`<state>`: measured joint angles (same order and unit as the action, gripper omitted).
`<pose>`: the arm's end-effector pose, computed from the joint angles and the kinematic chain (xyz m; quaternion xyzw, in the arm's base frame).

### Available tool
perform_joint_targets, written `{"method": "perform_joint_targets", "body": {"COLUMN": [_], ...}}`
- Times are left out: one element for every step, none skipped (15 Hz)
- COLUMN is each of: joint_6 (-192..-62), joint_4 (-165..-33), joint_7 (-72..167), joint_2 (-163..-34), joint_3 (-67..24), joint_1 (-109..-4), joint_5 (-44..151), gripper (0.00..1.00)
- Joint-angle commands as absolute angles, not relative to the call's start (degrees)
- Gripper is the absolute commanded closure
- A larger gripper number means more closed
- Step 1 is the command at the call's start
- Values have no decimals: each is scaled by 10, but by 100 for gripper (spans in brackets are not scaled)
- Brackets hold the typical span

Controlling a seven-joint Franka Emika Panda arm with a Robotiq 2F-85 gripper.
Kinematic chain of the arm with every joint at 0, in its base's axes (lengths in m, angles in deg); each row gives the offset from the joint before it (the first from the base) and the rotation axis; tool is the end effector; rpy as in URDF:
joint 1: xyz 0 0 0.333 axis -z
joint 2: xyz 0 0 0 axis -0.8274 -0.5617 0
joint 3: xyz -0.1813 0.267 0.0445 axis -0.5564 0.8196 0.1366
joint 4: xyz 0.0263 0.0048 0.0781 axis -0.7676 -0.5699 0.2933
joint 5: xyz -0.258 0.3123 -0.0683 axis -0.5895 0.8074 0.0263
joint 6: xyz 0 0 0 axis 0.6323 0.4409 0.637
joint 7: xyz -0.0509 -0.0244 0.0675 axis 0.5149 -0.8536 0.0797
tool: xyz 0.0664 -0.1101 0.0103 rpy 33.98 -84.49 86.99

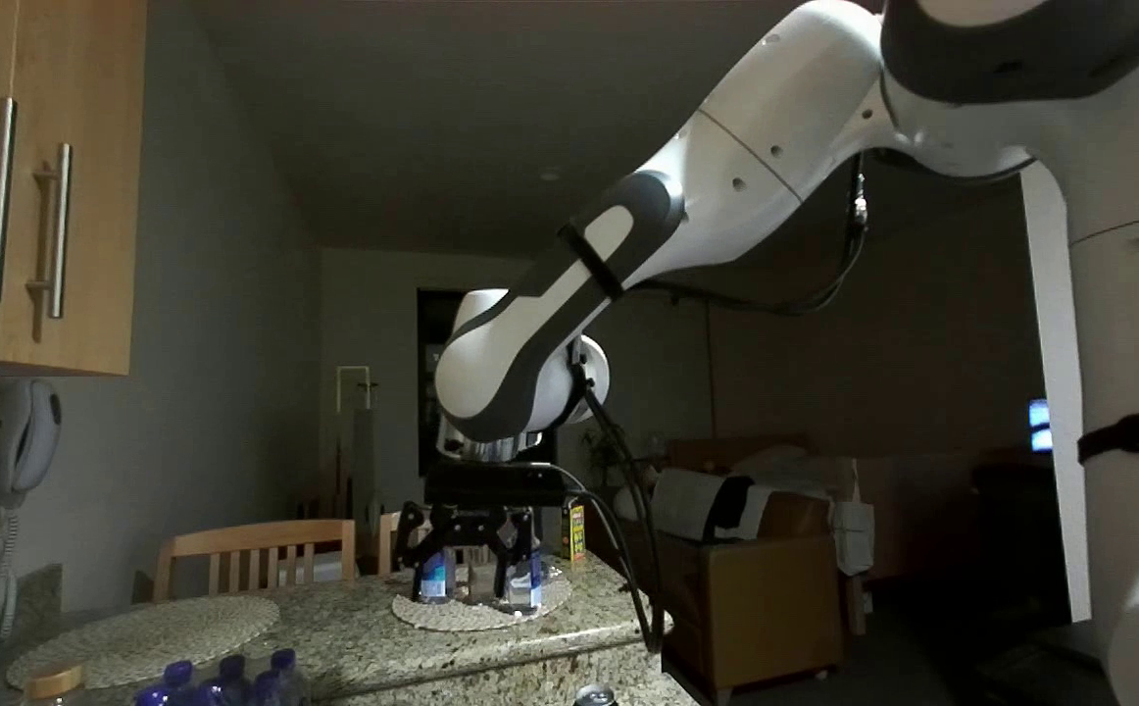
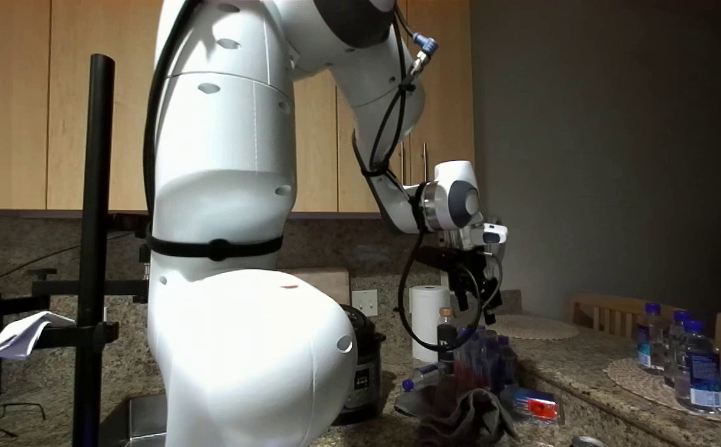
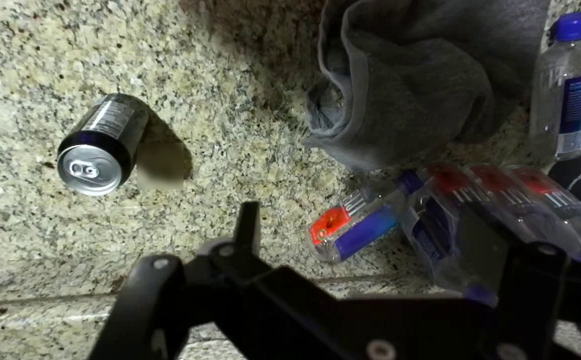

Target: Move the towel to the right

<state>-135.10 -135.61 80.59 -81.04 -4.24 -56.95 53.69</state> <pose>0.5463 0.1370 0.3766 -0.9737 0.1851 -0.1269 0.0391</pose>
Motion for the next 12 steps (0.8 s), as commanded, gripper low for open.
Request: {"method": "perform_joint_targets", "body": {"joint_6": [-1332,-1311,-1286,-1323,-1310,-1304,-1301,-1298,-1297,-1297,-1293,-1288], "joint_4": [-1312,-1304,-1297,-1318,-1310,-1304,-1300,-1299,-1298,-1298,-1295,-1291], "joint_7": [795,770,761,789,785,783,783,783,783,783,781,774], "joint_2": [-876,-886,-892,-878,-888,-894,-897,-897,-897,-897,-902,-914], "joint_3": [-69,-74,-78,-86,-89,-91,-91,-91,-91,-91,-91,-91], "joint_1": [-595,-600,-604,-612,-615,-617,-618,-618,-618,-618,-617,-616], "joint_5": [543,566,579,555,560,563,563,563,563,564,568,582], "gripper": [0,0,0,0,0,0,0,0,0,0,0,0]}}
